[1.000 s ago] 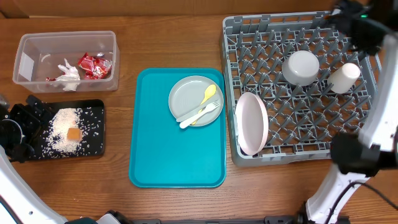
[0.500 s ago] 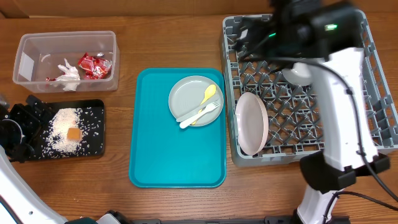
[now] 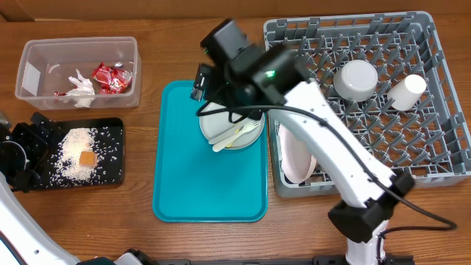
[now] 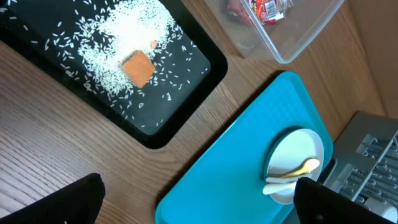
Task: Sort waste into correct bins and load items into the dishwasher rack
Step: 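Move the right gripper back down over the cutlery on the grey plate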
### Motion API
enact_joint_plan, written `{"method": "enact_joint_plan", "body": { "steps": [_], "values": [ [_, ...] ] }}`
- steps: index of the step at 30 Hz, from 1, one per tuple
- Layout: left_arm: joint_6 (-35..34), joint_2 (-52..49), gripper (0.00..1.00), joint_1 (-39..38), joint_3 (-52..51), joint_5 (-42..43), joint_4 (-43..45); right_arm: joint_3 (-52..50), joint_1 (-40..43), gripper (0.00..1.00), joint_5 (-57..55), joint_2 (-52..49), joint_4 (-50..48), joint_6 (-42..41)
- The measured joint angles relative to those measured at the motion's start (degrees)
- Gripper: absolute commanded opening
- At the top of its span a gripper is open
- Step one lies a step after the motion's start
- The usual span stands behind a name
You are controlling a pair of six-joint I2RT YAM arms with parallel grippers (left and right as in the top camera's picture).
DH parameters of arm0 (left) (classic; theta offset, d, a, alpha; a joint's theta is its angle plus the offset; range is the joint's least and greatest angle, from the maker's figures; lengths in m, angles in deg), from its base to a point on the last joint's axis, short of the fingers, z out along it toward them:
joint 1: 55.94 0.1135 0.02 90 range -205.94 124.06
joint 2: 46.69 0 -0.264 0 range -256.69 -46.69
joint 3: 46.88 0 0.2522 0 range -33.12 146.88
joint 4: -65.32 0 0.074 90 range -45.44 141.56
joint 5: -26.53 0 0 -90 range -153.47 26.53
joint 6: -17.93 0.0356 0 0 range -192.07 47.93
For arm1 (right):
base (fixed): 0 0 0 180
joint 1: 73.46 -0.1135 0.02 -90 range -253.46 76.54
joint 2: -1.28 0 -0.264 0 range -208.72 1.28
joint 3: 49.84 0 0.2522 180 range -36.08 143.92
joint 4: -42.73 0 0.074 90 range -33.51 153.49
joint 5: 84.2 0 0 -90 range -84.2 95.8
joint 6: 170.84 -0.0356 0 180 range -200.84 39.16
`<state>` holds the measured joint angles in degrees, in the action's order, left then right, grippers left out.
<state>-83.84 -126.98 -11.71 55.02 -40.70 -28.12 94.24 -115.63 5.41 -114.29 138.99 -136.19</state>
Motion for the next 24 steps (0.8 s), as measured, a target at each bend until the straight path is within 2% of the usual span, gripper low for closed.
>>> {"method": "enact_joint_plan", "body": {
  "steps": [4,10,24],
  "values": [
    [0.0,0.0,1.0,0.0,0.0,0.0,0.0,-3.1,0.3,1.0,-2.9,-3.7,-0.4,-7.9],
    [0.0,0.0,1.0,0.0,0.0,0.0,0.0,-5.6,0.5,1.0,-4.1,-9.8,-1.0,-15.1],
    [0.0,0.0,1.0,0.0,0.0,0.0,0.0,-5.9,0.5,1.0,-4.1,-18.0,-1.9,-20.3]
  ]
}}
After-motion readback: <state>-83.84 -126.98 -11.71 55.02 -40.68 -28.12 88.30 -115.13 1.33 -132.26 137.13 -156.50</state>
